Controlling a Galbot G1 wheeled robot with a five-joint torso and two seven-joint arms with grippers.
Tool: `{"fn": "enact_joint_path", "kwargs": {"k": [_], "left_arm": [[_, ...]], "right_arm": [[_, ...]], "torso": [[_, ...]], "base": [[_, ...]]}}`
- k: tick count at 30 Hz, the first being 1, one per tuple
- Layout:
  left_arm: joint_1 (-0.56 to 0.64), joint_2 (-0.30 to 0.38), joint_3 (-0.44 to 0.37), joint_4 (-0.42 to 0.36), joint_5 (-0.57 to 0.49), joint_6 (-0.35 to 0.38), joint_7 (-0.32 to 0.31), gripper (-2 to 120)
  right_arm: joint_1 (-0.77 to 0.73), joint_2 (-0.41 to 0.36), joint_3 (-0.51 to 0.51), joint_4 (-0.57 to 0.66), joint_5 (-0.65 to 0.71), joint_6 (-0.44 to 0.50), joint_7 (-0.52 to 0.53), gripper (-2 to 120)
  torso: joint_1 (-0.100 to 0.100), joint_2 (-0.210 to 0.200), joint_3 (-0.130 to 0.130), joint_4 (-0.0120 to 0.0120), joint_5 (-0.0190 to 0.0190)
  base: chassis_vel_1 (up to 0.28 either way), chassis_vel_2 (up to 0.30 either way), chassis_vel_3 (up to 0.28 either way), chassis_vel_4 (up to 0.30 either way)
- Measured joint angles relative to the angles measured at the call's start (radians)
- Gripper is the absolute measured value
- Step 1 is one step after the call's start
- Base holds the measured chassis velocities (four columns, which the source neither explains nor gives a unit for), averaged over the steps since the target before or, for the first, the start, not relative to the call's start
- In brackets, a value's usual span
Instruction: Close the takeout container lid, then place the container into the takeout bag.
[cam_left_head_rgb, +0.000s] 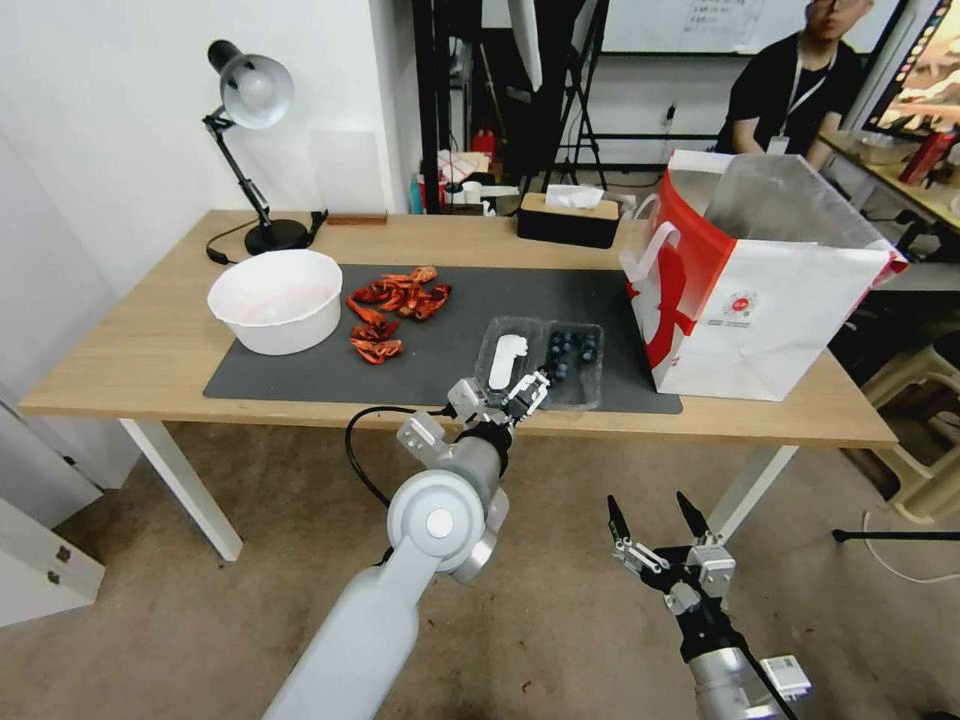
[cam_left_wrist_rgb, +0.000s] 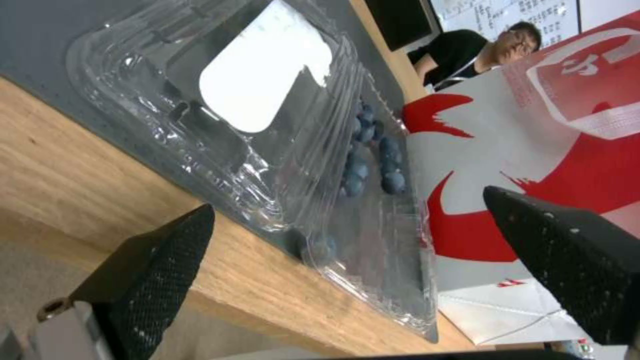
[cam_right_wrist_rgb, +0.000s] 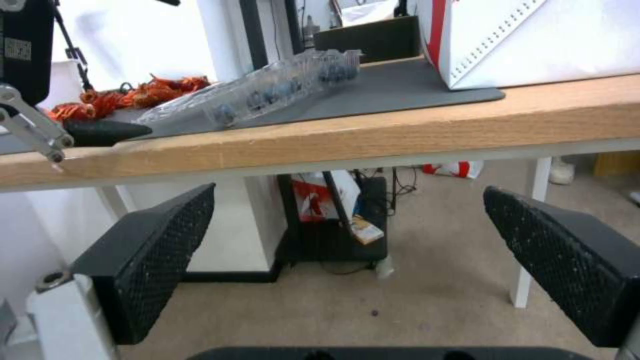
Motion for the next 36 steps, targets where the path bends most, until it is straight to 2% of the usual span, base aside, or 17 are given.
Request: {"fn": "enact_joint_path", "kwargs": {"k": [25, 36], "left_arm": [[-0.008, -0.025, -0.007, 0.033, -0.005, -0.012, 0.006, 100], [-0.013, -0.038, -0.013, 0.040, -0.016, -0.029, 0.043, 100]], "right_arm": [[-0.013, 0.001, 0.001, -0.018, -0.003, 0.020, -0.004, 100], [-0.012, 0.003, 0.002, -0.028, -0.002, 0.026, -0.005, 100]], "torso": [[0.000, 0.000, 0.000, 0.0000, 0.0000], [0.000, 0.000, 0.000, 0.0000, 0.0000]], "base": [[0.000, 0.000, 0.000, 0.000], [0.000, 0.000, 0.000, 0.000]]}}
